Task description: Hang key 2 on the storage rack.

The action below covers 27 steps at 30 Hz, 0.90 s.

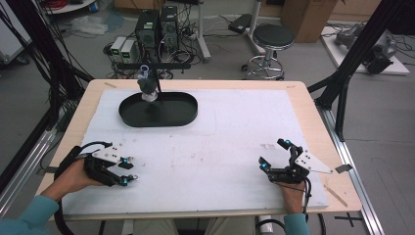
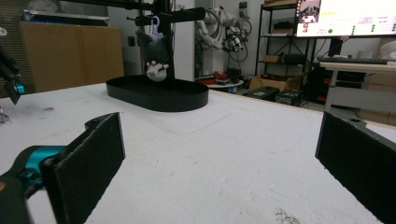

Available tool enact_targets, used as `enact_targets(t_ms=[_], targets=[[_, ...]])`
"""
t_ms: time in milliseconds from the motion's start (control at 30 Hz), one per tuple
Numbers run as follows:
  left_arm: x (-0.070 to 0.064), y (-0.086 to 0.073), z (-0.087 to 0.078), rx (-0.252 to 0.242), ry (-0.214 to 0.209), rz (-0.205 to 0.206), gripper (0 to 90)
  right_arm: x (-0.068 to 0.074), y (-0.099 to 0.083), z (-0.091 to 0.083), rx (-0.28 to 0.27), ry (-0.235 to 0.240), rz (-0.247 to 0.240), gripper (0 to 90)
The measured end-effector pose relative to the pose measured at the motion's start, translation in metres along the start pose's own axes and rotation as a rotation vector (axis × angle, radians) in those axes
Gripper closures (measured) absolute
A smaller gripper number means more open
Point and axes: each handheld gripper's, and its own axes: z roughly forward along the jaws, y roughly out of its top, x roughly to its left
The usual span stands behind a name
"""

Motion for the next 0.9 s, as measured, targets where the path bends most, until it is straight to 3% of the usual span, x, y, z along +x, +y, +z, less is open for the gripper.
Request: enact_targets(t_ms=[367, 500, 900], targets=[[0.0009, 0.0011, 0.0031, 0.044, -0.020, 0.017, 68.7, -0.0001, 0.0000, 0.0000, 0.000, -0.001, 0.000, 0.6], [0.0007, 0.0009, 0.0042, 0.040, -0.023, 0.014, 74.9, -0.0001, 0.0000, 0.0000, 0.000, 0.000, 0.000, 0.6], [0.0031, 0.0006, 0.0057, 0.049, -0.038, 0.020, 80.2, -0.0005, 0.0000, 0.0002, -0.003, -0.001, -0.006, 0.6]])
